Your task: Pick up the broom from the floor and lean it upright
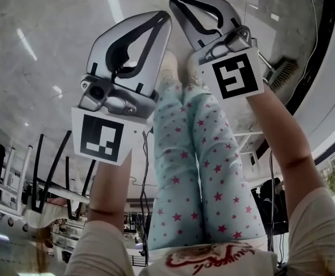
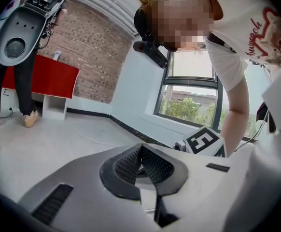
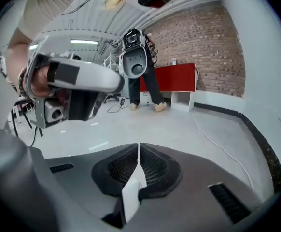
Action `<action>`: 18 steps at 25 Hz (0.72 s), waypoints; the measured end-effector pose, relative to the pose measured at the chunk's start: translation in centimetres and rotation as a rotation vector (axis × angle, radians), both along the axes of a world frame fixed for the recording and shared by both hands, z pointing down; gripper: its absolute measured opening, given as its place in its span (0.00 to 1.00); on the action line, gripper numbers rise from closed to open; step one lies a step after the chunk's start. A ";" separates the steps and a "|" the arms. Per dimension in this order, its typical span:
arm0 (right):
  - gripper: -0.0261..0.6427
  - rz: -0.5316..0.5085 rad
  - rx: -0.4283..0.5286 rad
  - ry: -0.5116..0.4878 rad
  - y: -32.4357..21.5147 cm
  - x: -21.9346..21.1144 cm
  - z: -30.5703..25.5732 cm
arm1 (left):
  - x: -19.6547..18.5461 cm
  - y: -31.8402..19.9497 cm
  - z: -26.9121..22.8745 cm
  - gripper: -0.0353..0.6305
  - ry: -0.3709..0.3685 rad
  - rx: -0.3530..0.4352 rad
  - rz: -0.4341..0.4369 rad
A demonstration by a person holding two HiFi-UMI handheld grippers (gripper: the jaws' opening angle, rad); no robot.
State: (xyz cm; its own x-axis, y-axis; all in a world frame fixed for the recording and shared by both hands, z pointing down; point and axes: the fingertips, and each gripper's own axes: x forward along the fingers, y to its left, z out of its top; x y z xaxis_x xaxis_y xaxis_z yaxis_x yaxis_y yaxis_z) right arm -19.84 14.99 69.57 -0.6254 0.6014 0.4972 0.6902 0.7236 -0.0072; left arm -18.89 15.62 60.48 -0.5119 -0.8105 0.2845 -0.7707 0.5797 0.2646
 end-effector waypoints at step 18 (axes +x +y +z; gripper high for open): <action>0.25 -0.112 0.149 0.146 2.5 -0.1 16.7 | 0.5 1.6 7.7 0.09 0.039 0.025 0.026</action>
State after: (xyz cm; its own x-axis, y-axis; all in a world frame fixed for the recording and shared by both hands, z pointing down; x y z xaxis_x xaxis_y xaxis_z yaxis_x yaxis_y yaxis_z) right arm -19.97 17.50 86.27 -0.4736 0.5763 0.6660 0.7660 0.6428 -0.0115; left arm -18.41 17.18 68.19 -0.4792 -0.8307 0.2835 -0.7746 0.5521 0.3085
